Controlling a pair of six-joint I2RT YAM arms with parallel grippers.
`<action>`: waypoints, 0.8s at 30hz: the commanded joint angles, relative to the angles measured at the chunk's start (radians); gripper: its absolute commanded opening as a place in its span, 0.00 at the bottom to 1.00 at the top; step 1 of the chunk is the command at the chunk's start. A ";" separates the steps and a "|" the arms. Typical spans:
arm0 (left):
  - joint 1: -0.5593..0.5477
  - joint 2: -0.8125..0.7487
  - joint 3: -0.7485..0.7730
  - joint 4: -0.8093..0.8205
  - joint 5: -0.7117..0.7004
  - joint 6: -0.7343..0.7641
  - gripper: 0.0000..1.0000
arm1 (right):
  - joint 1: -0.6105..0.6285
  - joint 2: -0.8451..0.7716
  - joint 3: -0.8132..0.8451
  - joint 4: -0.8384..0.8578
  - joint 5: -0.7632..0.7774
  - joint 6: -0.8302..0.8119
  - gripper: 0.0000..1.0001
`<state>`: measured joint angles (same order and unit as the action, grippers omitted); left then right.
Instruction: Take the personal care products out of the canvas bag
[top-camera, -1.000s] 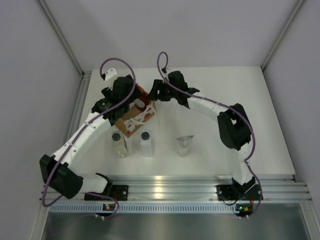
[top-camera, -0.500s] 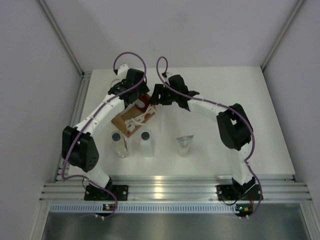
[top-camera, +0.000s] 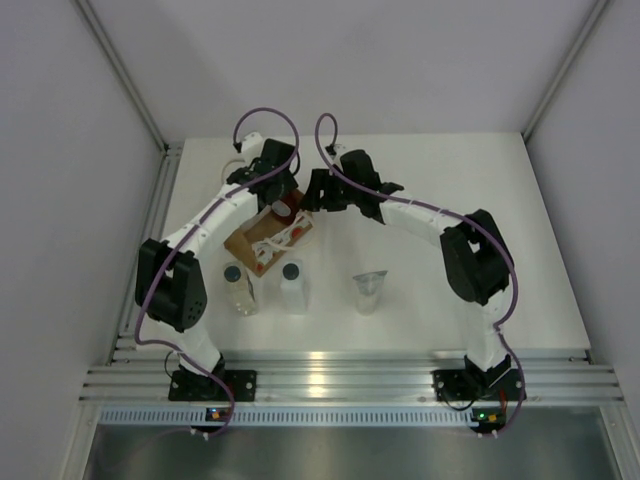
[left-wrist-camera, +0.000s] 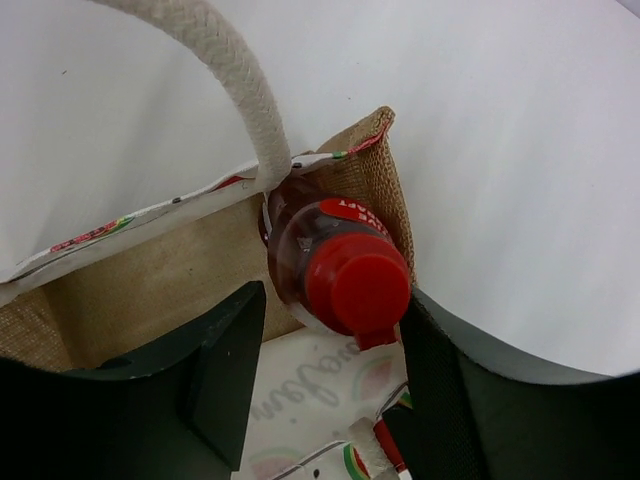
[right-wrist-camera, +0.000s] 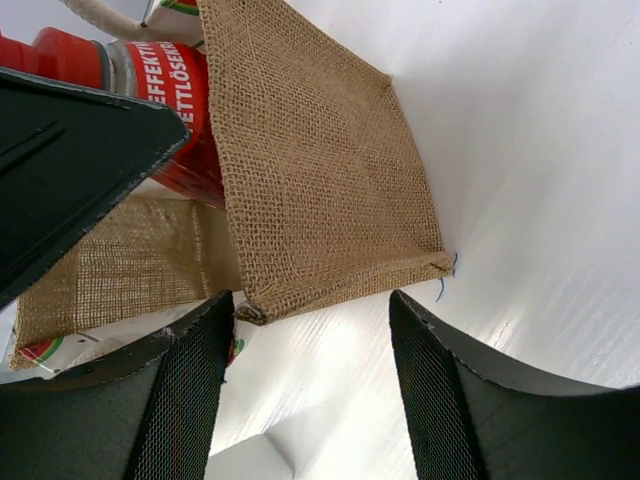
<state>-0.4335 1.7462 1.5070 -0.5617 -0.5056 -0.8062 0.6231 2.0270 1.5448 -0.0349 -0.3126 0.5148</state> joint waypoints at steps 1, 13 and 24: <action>0.004 0.013 0.032 -0.012 -0.024 -0.014 0.59 | -0.017 -0.050 0.003 0.026 -0.008 -0.024 0.62; 0.006 0.093 0.029 -0.024 -0.017 -0.004 0.60 | -0.017 -0.037 0.006 0.059 -0.019 -0.006 0.62; 0.016 0.134 0.021 -0.027 -0.033 -0.002 0.60 | -0.017 -0.025 0.011 0.078 -0.037 0.013 0.62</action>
<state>-0.4362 1.8343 1.5234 -0.5488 -0.5106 -0.8139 0.6193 2.0270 1.5448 -0.0288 -0.3260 0.5201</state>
